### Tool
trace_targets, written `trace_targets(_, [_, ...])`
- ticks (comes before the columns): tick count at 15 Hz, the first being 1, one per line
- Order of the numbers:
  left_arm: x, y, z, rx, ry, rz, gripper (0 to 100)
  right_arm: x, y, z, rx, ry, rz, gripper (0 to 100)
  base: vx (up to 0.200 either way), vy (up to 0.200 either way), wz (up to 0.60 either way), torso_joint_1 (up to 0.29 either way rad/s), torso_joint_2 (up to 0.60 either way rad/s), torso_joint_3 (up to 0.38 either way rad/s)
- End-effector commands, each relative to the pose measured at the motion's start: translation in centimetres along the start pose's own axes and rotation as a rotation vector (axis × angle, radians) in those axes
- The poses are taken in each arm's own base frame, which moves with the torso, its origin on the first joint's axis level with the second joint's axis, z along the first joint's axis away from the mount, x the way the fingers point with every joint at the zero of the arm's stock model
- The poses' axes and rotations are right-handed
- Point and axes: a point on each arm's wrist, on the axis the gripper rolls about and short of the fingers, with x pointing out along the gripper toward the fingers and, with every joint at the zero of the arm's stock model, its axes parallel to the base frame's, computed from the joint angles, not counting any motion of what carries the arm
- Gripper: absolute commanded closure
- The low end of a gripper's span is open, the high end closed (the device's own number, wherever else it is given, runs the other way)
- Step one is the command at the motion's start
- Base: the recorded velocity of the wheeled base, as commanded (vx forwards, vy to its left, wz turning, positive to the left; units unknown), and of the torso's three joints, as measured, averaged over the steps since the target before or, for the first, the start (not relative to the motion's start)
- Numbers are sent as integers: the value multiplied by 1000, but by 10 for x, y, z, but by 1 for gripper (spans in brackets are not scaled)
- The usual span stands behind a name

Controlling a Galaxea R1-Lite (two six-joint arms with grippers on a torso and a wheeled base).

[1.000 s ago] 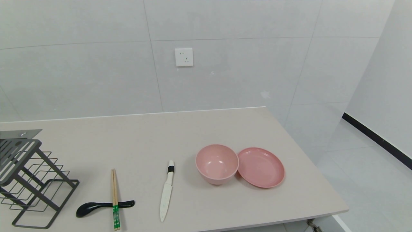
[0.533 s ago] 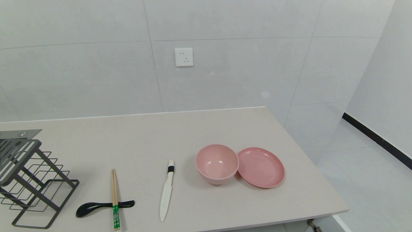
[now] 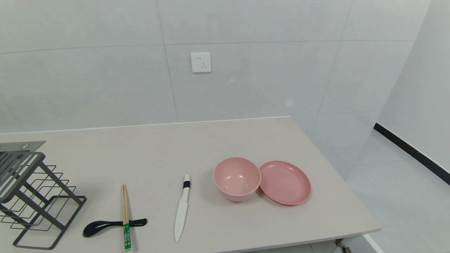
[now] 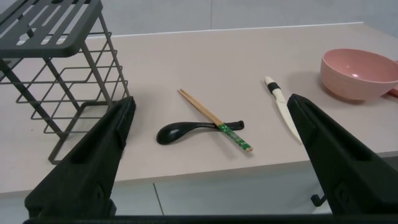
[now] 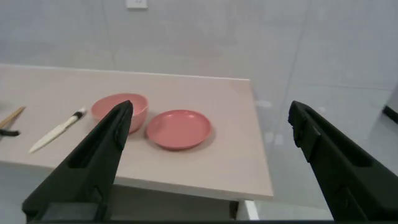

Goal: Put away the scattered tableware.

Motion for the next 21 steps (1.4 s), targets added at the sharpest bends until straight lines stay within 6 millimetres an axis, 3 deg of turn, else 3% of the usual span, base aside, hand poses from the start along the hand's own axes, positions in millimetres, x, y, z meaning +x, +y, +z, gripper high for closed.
trace_targets(1, [0,0,0,0,1,0,0,19,-3,1,53,173,126,0,0,0,0,0,0,0])
trace_targets(4, [0,0,0,0,1,2,0,36,-4,-9,143,415,294,0,0,0,0,0,0,0])
trace_targets(8, [0,0,0,0,1,3,0,60,-5,-16,126,624,392,0,0,0,0,0,0,0])
trace_targets(13, [0,0,0,-1,1,3,0,106,-8,-19,113,715,425,0,0,0,0,0,0,0])
trace_targets(15, [0,0,0,-1,1,5,0,143,-8,-31,114,742,436,0,0,0,0,0,0,0])
trace_targets(18, [0,0,0,-4,1,5,0,163,-5,-36,97,719,465,0,0,0,0,0,0,0])
trace_targets(21, [0,0,0,-4,1,5,0,170,-3,-34,92,715,480,0,0,0,0,0,0,0])
